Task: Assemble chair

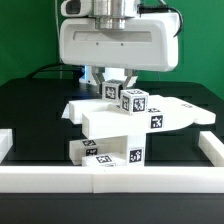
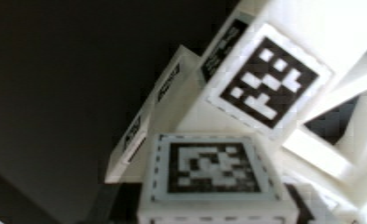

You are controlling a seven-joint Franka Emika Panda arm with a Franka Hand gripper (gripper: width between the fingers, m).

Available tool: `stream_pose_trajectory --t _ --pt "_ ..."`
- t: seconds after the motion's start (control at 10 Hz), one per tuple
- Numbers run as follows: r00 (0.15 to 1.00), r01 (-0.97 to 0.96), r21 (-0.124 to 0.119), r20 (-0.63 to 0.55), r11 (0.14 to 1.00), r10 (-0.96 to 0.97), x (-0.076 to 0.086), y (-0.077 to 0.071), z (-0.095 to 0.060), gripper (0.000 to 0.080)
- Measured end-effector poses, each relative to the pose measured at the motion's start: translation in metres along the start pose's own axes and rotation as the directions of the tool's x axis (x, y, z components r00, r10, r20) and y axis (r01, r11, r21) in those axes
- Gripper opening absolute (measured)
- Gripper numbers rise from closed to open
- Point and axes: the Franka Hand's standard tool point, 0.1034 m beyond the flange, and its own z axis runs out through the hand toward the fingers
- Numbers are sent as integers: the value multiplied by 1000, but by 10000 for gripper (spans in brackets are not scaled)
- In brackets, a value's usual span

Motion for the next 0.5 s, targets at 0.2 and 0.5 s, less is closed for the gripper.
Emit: stream_pose_trajectory --t 0.2,0.5 --pt "983 -184 0 0 983 184 0 0 0 270" --pt "895 -447 12 11 894 447 0 0 0 271"
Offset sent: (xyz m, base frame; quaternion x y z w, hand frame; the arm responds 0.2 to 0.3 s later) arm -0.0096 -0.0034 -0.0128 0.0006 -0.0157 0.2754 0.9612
